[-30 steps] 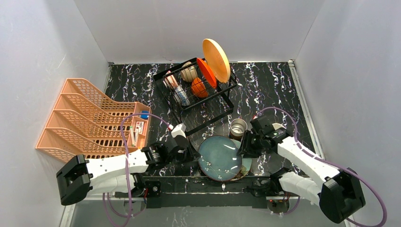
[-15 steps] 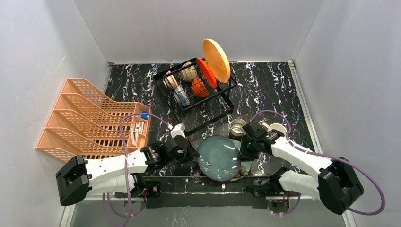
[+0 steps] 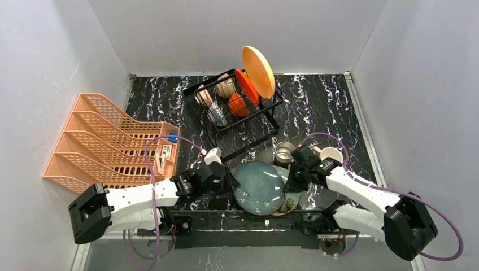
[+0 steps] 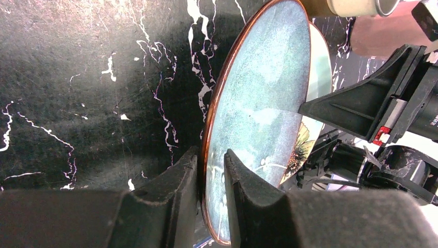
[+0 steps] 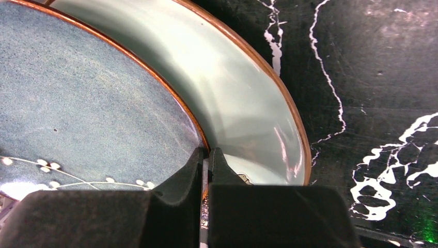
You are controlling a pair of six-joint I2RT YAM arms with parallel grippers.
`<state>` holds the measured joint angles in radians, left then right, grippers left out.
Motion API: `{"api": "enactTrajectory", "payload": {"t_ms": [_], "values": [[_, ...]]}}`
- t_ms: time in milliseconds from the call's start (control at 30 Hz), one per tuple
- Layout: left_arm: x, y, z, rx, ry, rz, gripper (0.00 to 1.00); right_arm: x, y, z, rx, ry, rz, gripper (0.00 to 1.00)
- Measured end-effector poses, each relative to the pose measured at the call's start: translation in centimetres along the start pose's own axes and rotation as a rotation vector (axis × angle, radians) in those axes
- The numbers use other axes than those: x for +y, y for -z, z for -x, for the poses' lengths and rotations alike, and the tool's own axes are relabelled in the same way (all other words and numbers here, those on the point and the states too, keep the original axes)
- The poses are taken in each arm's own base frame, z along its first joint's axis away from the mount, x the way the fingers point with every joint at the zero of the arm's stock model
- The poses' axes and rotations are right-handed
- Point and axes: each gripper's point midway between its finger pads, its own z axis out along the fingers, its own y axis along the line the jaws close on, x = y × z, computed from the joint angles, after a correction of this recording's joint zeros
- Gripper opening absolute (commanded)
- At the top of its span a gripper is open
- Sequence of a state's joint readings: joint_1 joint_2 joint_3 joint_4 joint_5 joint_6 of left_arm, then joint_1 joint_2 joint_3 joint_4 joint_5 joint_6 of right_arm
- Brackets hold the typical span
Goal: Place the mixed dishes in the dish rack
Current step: Pick up the plate from the corner of the board.
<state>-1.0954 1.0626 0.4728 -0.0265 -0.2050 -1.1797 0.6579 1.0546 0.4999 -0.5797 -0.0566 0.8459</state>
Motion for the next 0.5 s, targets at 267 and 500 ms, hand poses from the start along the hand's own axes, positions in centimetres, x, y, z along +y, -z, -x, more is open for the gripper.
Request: {"api": "enactTrajectory", "payload": {"t_ms": [267,500], "values": [[0.5,-0.4,-1.0,0.025,0.025,-0.017,0.39,1.2,-0.4,0.1,-0.001,-0.007,0.048,0.01],[0.8,-1.3,-2.0,0.053,0.042,-0.032,0.40,1.7,-0.6,0.3,-0.007,-0.016,0.069,0.01]]}}
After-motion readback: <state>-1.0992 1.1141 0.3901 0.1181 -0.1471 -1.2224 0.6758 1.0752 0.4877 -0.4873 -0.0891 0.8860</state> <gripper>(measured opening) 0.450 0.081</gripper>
